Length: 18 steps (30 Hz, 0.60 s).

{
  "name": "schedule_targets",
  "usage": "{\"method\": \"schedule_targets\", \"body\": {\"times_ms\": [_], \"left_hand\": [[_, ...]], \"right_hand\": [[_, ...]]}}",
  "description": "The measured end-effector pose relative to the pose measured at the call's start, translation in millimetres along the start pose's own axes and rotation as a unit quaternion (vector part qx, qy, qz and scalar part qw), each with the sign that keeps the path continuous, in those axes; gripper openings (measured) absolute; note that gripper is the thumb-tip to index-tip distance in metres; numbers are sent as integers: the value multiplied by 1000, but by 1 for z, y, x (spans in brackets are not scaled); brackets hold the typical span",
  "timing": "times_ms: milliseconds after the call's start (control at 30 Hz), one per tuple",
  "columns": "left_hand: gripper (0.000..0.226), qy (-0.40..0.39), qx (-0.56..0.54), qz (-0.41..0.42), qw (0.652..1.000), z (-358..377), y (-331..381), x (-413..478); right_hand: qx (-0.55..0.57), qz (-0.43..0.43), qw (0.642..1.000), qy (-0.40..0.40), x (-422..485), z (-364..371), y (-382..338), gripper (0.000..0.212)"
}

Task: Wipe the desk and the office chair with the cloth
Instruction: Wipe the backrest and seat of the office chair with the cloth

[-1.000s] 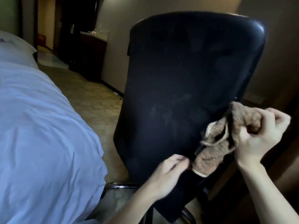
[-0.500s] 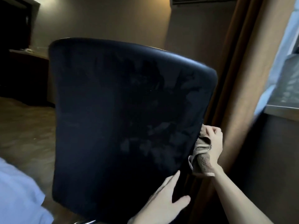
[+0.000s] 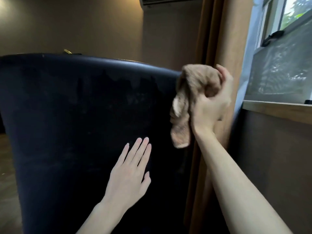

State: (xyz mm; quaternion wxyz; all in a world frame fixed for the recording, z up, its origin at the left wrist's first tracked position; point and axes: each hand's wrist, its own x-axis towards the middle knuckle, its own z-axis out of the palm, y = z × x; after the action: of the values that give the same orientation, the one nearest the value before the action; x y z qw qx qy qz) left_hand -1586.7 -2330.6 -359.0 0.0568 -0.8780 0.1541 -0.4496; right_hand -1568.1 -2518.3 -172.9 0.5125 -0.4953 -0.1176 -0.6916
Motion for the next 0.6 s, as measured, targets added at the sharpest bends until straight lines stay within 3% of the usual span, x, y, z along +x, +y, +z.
{"method": "schedule_targets", "body": {"times_ms": [133,267,400,500,600], "left_hand": [[62,41,-30,14,999,2,-1,-8],[67,84,14,16,996,-2,-40,-32],[66,169,63,-15,983,-7,-83,-72],[66,239,64,-108,963,-22,-112,-84],[75,293,-40,-191,936,-44,-124,-65]], "right_hand": [[-59,25,998,0,-5,33,22,52],[-46,121,984,-124,-75,6,64,78],[-65,185,958,-211,-159,-31,85,86],[-46,210,959,-183,-160,-44,100,78],[2,202,973,-115,-132,-38,100,66]]}}
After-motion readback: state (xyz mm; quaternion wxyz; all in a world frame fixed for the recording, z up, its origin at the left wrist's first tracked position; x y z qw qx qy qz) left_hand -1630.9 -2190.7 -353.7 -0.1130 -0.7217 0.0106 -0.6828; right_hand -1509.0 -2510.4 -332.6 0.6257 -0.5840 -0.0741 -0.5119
